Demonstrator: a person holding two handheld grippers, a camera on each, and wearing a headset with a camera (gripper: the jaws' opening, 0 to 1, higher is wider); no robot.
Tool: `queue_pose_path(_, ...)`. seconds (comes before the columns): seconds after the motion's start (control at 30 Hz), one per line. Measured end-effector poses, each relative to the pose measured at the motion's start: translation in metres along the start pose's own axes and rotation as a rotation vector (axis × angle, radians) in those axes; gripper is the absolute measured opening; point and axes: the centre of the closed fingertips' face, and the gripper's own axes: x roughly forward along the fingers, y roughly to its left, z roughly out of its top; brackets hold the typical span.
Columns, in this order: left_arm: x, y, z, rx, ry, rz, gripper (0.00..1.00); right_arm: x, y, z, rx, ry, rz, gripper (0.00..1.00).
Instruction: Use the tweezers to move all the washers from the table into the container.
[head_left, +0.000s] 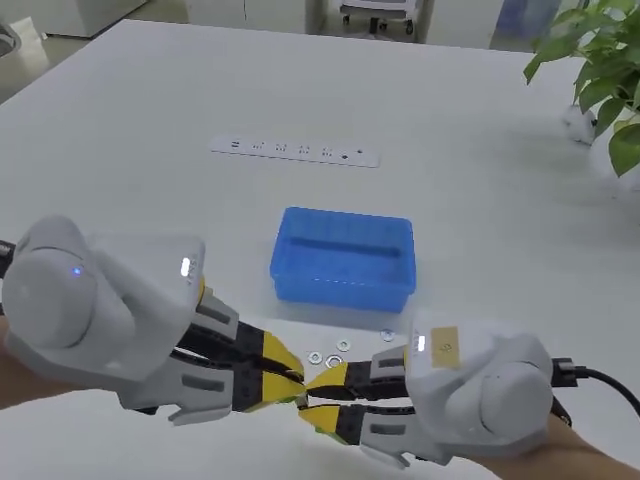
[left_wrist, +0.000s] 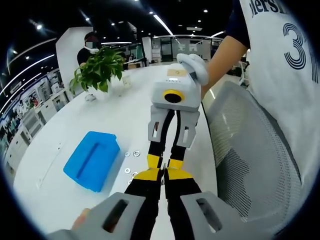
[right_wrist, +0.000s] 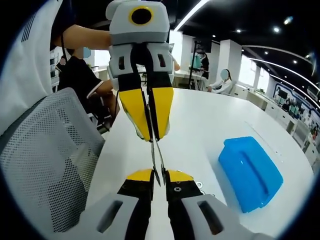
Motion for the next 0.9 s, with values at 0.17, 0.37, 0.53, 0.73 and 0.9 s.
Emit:
queue_pose_path(0.17, -0.005, 0.003, -0.007, -0.011, 0.009, 0.007, 0.06, 0.009, -0.001, 0.002, -0.031, 0.011, 0.007, 0.11)
queue_pose_path(0.37, -0.009, 0.01, -0.012, -0.018, 0.013, 0.018, 0.07, 0.019, -0.007, 0.001, -0.087, 0.04, -0.005, 0.11)
queue_pose_path(0.53, -0.009, 0.015, -0.013, -0.018, 0.009, 0.014, 0.06, 0.022, -0.012, 0.004, -0.064, 0.023, -0.01, 0.12)
queue_pose_path(0.73, -0.007, 0.013, -0.016, -0.005, 0.017, -0.002, 0.06, 0.024, -0.013, 0.007, -0.026, -0.003, -0.007, 0.23)
queue_pose_path(0.9, -0.006, 0.015, -0.016, 0.0, 0.009, 0.01, 0.06, 0.028, -0.008, 0.008, -0.009, -0.01, 0.019, 0.21)
